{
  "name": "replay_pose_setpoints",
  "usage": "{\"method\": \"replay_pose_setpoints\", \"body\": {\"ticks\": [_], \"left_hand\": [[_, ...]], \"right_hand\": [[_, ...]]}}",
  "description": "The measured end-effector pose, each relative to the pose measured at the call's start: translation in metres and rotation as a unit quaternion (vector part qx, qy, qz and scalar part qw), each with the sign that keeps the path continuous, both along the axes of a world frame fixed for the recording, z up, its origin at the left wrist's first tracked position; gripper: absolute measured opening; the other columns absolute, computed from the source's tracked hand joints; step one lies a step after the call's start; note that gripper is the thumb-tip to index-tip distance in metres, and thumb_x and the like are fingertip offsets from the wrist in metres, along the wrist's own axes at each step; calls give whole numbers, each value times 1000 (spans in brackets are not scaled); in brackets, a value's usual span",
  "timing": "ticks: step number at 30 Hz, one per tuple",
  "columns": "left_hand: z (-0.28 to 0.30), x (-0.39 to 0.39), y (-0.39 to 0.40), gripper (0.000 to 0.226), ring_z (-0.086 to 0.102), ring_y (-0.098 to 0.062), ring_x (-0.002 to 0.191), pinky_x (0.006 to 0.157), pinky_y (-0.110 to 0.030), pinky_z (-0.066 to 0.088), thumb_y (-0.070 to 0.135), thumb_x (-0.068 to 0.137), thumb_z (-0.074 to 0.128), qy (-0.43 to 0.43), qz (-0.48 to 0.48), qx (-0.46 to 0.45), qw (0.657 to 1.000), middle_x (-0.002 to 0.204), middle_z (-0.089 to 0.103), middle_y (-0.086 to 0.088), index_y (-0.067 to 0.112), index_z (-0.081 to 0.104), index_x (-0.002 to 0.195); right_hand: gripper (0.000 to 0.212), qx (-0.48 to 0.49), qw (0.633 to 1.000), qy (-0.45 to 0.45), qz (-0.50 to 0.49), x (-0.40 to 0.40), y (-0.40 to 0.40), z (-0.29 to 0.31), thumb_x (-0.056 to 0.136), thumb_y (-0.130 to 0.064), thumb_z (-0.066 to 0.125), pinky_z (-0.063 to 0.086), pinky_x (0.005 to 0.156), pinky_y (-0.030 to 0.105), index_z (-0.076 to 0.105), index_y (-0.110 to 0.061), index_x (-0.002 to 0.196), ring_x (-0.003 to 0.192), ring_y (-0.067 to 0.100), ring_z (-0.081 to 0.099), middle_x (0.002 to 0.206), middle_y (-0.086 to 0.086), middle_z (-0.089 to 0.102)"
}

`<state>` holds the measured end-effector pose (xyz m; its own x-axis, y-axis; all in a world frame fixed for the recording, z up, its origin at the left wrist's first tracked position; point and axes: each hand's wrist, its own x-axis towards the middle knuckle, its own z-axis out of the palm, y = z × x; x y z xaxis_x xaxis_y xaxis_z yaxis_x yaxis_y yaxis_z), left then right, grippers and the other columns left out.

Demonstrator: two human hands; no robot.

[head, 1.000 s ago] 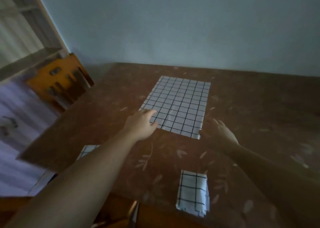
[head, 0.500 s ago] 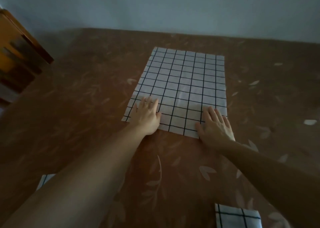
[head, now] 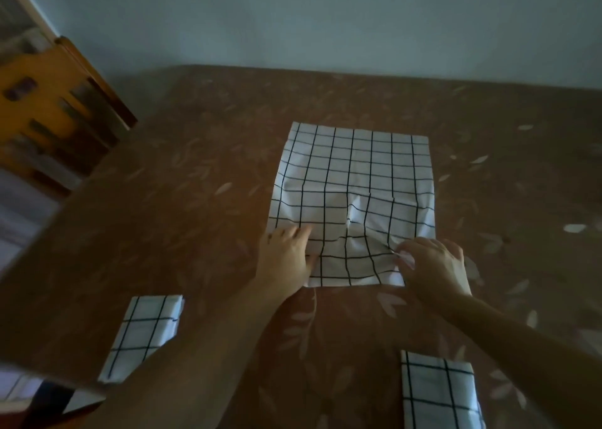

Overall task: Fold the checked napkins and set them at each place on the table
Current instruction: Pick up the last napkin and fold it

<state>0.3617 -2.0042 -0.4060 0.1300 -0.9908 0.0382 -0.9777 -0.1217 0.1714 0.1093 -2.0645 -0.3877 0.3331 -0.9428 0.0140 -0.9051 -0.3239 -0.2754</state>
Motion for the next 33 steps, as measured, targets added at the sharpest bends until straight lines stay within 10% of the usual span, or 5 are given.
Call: {"method": "replay_pose_setpoints", "body": {"ticks": [6, 17, 25, 29, 33], "left_hand": [[8, -21, 33, 20, 58, -17, 98, 84, -31, 39, 32, 94, 53, 22, 16, -41, 999, 95, 65, 6, 22, 70, 95], [206, -57, 55, 9, 59, -11, 63, 54, -27, 42, 27, 97, 52, 138, -45, -195, 970, 80, 65, 7, 20, 59, 97], [371, -132, 132, 9, 55, 5, 59, 53, -13, 36, 28, 96, 58, 177, -141, -200, 953, 75, 61, 16, 20, 63, 95], [417, -155, 187, 18, 66, -11, 86, 78, -32, 53, 38, 91, 64, 211, -133, -183, 951, 91, 70, 5, 23, 67, 99], [431, -140, 235, 64, 59, -8, 108, 91, -30, 50, 74, 61, 66, 280, -109, -74, 951, 116, 62, 13, 44, 55, 116]], "right_hand": [[13, 37, 999, -28, 21, -13, 31, 23, 93, -17, 54, 37, 91, 31, 64, -26, 91, 87, 11, 58, 99, -7, 67], [8, -31, 988, -147, -26, -68, 74, 205, 91, -21, 54, 55, 54, 35, 59, -24, 84, 55, 13, 60, 68, -6, 63], [109, -139, 983, -4, 122, -86, 148, 340, 67, -79, 59, 15, 118, 46, 10, -31, 152, 140, 19, 35, 154, -5, 34], [20, -227, 963, -12, 145, -88, 180, 376, 88, -42, 57, 39, 97, 37, 60, -29, 104, 100, 23, 64, 101, -1, 70], [29, -115, 969, -116, 185, -115, 195, 412, 88, -27, 64, 45, 61, 32, 59, -19, 60, 59, 18, 56, 58, -3, 57]]}}
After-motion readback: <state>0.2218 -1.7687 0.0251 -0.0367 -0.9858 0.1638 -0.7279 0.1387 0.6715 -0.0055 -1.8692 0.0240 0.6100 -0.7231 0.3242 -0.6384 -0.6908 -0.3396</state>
